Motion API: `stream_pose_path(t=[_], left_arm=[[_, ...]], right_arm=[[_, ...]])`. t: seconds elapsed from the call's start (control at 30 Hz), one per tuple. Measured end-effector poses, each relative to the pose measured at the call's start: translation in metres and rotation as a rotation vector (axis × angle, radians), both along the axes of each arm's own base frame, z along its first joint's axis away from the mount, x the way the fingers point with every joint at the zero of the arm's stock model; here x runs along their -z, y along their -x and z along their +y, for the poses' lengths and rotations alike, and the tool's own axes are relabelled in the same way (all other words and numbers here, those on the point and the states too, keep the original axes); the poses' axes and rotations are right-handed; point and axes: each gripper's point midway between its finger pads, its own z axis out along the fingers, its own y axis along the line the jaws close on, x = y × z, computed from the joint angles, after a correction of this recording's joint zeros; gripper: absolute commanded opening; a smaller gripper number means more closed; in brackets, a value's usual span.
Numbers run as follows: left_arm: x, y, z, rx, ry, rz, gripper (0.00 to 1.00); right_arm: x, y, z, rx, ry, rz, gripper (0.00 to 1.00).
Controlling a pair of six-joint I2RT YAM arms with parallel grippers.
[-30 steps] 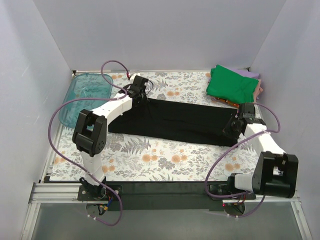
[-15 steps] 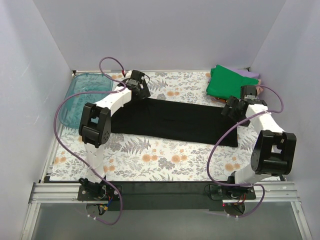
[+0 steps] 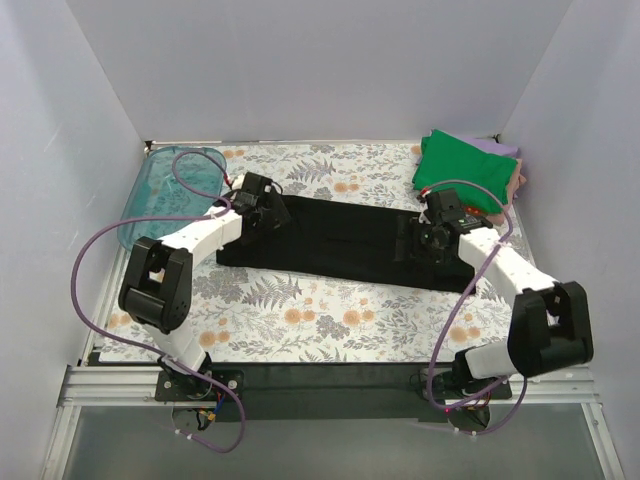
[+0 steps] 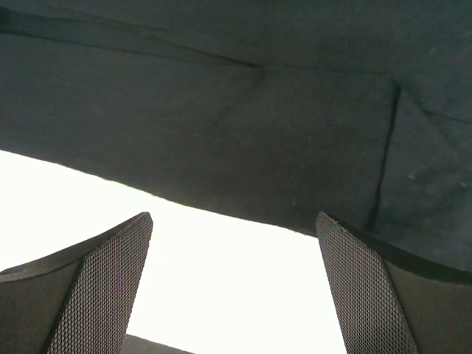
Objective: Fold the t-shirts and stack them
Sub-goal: Fold the tshirt
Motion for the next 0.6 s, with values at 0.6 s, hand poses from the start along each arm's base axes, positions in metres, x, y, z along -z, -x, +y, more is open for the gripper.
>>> stream_pose_path(t=[0.6], left_arm=[[0.053,0.007,0.013,-0.115,0.041,0.112,0.92]], right_arm=[[0.070,-0.027,-0.074,0.239,0.286,0.125,0.98]])
